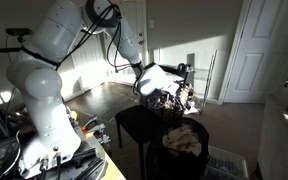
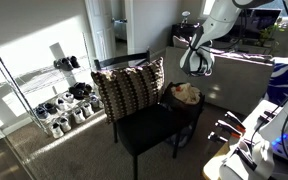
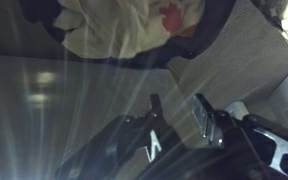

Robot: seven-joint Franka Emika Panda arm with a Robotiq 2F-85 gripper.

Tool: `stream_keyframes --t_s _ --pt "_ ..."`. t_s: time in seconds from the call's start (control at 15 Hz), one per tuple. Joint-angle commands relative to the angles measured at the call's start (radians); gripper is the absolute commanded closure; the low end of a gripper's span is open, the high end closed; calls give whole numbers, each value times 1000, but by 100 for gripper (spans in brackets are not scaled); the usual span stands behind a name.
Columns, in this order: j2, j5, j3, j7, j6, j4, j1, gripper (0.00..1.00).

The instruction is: Put the cloth in the laundry bag

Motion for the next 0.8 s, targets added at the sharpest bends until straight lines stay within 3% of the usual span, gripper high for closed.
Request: stream_keyframes --t_s 0.0,0.07,0.27,0.53,0.6,0.67,0.73 --pt "21 28 -36 8 -33 22 53 30" --pt "15 14 -18 5 -33 25 43 23" --pt "-41 -121 222 -15 -1 47 -135 4" --pt "-56 -335 526 2 23 15 -348 0" --pt "-17 -245 401 1 -3 78 -235 0" --pt "-17 -259 438 3 -2 78 -260 0" --pt "-16 -257 429 2 -2 80 -254 0"
